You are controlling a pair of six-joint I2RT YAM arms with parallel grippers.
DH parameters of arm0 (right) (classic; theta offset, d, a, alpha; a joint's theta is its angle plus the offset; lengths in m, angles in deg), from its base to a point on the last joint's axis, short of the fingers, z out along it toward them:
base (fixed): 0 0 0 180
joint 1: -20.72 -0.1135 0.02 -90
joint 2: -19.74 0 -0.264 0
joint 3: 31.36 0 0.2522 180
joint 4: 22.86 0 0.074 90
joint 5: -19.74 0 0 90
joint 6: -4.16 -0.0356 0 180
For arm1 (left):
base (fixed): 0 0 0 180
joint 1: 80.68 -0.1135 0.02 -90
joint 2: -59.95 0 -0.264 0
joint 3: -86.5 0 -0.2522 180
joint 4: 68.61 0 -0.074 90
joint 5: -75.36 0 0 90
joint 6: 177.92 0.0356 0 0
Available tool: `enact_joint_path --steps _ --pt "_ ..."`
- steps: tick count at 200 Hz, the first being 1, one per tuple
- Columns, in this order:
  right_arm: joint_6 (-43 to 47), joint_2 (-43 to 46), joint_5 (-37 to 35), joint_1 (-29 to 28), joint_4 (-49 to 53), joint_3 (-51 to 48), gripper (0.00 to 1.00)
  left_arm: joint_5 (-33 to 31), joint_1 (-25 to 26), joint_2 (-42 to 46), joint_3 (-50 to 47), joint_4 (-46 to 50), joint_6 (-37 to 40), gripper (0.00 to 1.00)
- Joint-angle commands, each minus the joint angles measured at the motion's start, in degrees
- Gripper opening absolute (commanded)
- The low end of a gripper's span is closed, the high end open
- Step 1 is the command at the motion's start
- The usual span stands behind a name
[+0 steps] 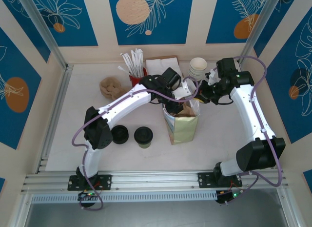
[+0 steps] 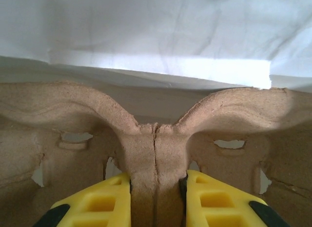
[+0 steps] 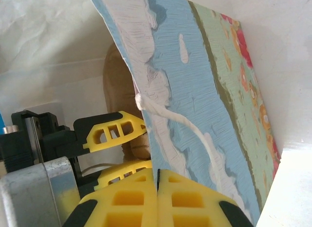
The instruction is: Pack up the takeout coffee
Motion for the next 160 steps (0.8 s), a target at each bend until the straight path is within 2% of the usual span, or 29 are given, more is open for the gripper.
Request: enact_joint_path --steps 1,160 --pt "0.76 0.96 1.45 0.08 2.00 2.23 0.00 -1.68 1.09 -0.91 -0.66 3.02 1.63 0.20" --pt "2.07 1.74 -3.86 -1.29 3.68 3.44 0.00 -1.43 4.43 -4.40 -2.33 1.18 1.55 0.21"
